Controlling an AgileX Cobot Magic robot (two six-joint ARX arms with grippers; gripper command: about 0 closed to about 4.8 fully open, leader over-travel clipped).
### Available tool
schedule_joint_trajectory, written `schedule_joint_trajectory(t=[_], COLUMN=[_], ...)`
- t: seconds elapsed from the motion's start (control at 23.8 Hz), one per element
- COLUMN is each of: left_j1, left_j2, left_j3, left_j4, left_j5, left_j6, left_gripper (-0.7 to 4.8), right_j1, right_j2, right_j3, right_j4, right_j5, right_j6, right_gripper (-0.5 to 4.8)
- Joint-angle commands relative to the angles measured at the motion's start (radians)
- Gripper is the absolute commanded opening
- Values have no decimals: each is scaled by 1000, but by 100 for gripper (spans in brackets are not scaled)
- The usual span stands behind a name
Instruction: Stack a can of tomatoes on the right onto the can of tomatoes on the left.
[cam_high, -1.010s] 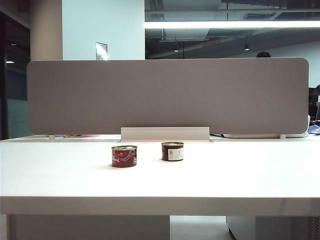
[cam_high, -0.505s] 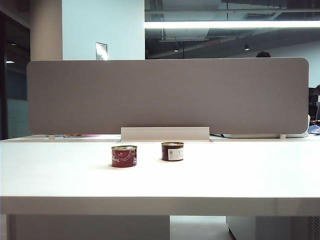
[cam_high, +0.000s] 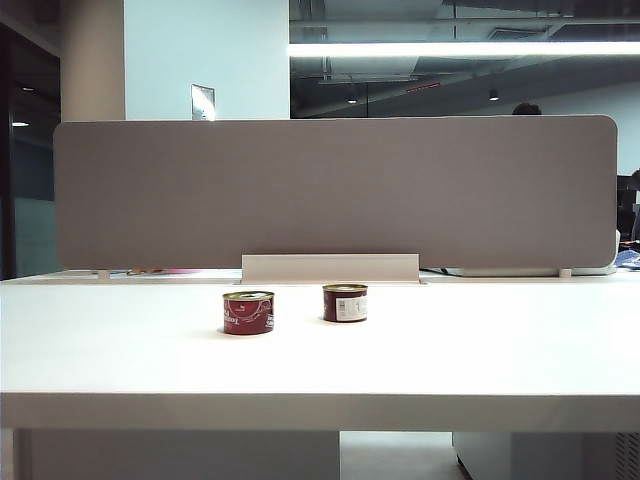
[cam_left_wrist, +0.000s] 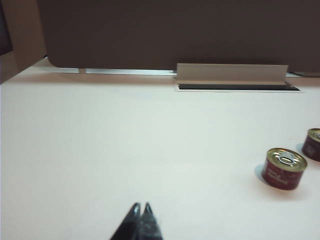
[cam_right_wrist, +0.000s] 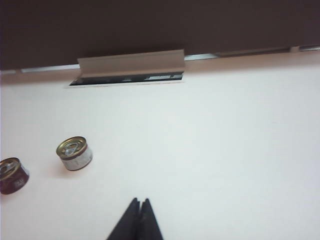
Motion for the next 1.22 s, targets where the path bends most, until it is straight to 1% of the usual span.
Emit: schedule_joint_trajectory(t=[0.04,0.17,0.29,0.42,0.55,0.72,0.88,1.09,1.22], left_j1=[1,1,1,0,0,0,0,0,0], left_j2=[1,1,1,1,1,1,1,1,1], left_j3=[3,3,3,3,3,3,3,3,3], left_j4=[10,8,5,3,-1,-20,-27,-32,-32], left_j5=[60,97,128,140,154,197,197,197,197], left_j6=[1,1,1,1,1,1,1,1,1], left_gripper=[-6,-6,-6,-6,-6,-6,-6,-6,-6], right_j1=[0,8,35,76,119,197,242,318,343], right_j2=[118,211,308,392,478,647,768,963,1034], right_j3=[51,96,149,198,246,342,415,556,620], right_j4=[85,95,97,104,112,121,121,113,91], right_j5=[-55,-77,-85,-84,-84,-84,-87,-87,-87], right_j6=[-5,-6,-8,-11,-42,-57,-57,-87,-87], right_gripper=[-5,-5,-5,-5,-5,-5,-5,-5,-4])
